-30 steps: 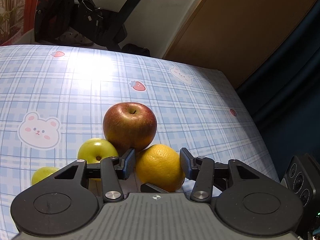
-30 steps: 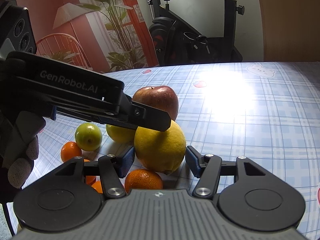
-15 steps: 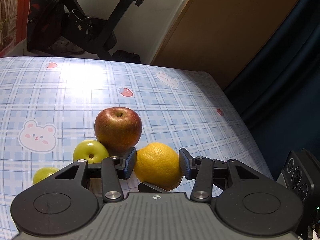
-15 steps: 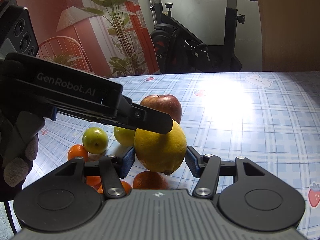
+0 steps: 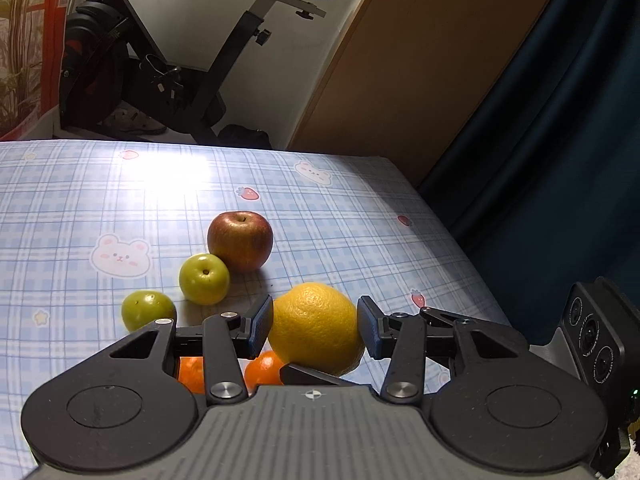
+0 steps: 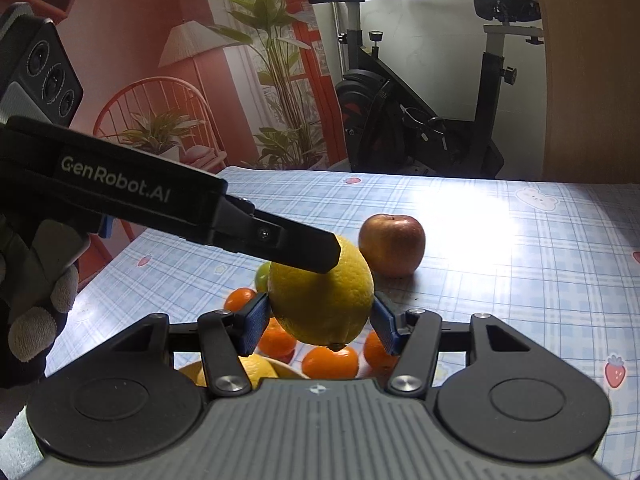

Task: Organize fruits
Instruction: 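Close the left gripper on the large orange while the right closes on the lemon, then carry both fruits onto the cream plate and open both grippers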

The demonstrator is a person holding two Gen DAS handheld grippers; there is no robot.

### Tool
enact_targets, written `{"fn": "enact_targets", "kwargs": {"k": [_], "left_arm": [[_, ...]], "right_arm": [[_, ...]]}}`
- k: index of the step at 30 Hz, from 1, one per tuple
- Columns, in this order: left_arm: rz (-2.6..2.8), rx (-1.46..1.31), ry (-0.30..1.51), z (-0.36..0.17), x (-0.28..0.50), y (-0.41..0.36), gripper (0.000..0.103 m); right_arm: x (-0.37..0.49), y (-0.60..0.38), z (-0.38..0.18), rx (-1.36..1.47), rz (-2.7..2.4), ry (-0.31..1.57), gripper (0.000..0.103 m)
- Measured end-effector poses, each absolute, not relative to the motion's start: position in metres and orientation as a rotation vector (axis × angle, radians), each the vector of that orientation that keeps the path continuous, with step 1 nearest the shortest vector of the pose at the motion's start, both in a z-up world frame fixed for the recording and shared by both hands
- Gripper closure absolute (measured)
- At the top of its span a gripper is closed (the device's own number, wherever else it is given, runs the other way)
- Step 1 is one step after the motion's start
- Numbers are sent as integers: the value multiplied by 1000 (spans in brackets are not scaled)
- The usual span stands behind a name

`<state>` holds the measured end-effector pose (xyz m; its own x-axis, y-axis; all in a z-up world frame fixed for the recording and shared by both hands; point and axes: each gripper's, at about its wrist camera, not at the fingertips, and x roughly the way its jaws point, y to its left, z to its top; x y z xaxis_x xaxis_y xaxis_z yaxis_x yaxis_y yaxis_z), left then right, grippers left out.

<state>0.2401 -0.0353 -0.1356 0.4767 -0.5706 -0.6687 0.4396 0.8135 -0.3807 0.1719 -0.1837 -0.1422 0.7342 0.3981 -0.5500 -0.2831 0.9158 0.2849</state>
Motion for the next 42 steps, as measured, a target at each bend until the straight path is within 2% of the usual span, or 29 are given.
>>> {"fn": "enact_targets", "kwargs": {"k": [8,17,27,42], "left_arm": [[-601,-153,889,-133,188,-1,55],[-558,-188,978,-170,158,34,54],[-535,-199,1009,-194,156,52,55],[-496,-117,956,-196,153,49,53]], "right_arm": [[140,-140,-137,174,447,677,45],[127,-104,-169,211,504,830,45],[135,-89,-190,217,525,911,45],[136,-82,-199,210,548,895,45]]}}
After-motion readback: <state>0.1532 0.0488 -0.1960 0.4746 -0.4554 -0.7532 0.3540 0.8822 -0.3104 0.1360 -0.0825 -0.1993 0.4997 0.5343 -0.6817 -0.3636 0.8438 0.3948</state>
